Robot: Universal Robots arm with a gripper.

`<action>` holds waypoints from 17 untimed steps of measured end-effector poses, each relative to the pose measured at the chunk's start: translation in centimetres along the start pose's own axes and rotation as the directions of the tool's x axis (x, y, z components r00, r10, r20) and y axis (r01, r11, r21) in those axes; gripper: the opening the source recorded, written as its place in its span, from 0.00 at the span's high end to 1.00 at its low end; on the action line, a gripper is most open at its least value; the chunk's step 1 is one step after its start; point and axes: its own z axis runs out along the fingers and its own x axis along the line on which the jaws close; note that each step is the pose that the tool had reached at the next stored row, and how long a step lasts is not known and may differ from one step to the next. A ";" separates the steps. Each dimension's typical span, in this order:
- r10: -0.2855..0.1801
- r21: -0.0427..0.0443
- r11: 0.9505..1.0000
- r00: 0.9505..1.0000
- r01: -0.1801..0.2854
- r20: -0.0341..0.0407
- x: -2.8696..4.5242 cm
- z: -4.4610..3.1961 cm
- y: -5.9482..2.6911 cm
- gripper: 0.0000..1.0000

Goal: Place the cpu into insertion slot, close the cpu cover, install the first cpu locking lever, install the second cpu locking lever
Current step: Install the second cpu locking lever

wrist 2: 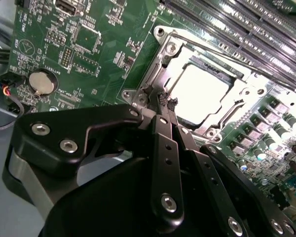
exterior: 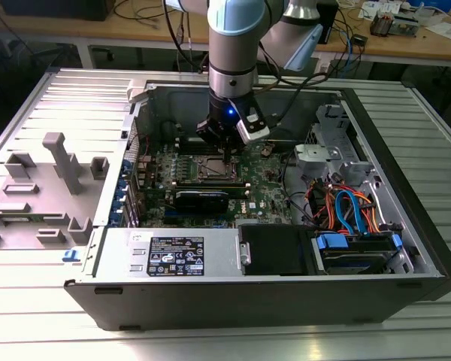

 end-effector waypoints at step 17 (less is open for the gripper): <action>0.000 0.000 1.000 1.000 0.000 -0.007 -0.04 -0.61 -0.82 0.89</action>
